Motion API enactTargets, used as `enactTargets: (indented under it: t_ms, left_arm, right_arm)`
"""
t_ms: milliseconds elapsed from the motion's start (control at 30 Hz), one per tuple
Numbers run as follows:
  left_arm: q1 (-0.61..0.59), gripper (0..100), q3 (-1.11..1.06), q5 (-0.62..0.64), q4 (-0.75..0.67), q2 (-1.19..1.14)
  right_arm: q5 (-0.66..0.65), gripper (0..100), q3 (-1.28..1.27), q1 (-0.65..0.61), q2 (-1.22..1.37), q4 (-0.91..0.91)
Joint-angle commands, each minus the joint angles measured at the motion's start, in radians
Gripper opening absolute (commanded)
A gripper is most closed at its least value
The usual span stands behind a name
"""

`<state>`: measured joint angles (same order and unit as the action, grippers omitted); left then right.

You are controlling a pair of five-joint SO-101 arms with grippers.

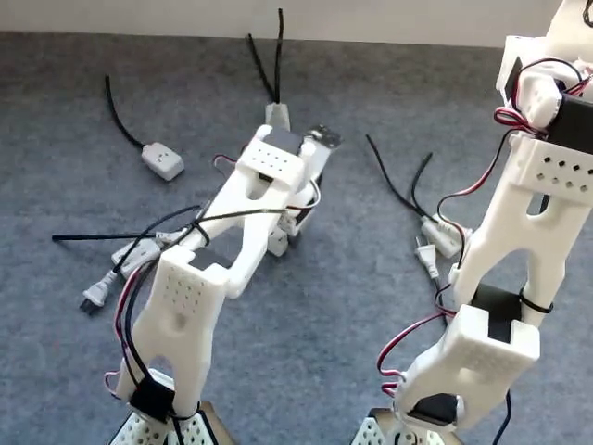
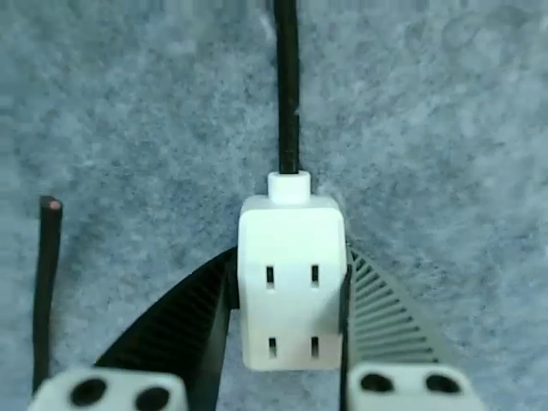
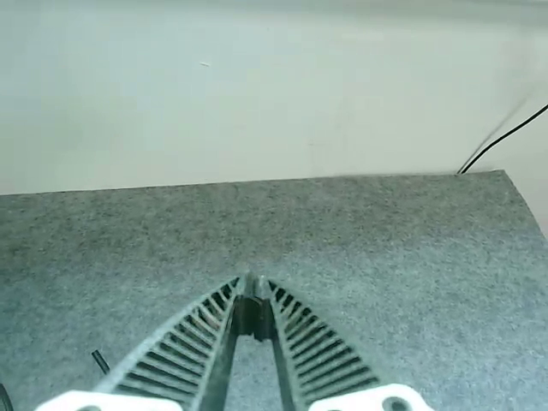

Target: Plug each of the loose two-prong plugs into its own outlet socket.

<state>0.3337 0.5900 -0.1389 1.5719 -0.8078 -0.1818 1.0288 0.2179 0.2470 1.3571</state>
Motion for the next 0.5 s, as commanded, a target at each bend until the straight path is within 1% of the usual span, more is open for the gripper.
enactTargets:
  t_ms: [0, 67, 133, 333, 467]
  left_arm:
    - [-0.01, 13, 0.035, -0.021, -0.026, -0.021]
    - [-0.016, 19, 0.035, 0.006, -0.025, -0.019]
    - [-0.018, 22, 0.035, 0.011, -0.023, -0.012]
    - [-0.019, 22, 0.035, 0.011, 0.08, 0.137]
    - [-0.059, 22, 0.035, 0.011, 0.163, 0.268]
  right_arm:
    - [-0.011, 0.9, 0.041, 0.012, -0.022, -0.002]
    - [-0.011, 0.9, 0.041, 0.012, -0.022, -0.002]
    - [-0.011, 0.9, 0.041, 0.01, -0.022, -0.002]
    - [-0.011, 0.9, 0.041, 0.01, -0.022, -0.002]
    - [-0.011, 0.9, 0.041, 0.01, -0.022, -0.002]
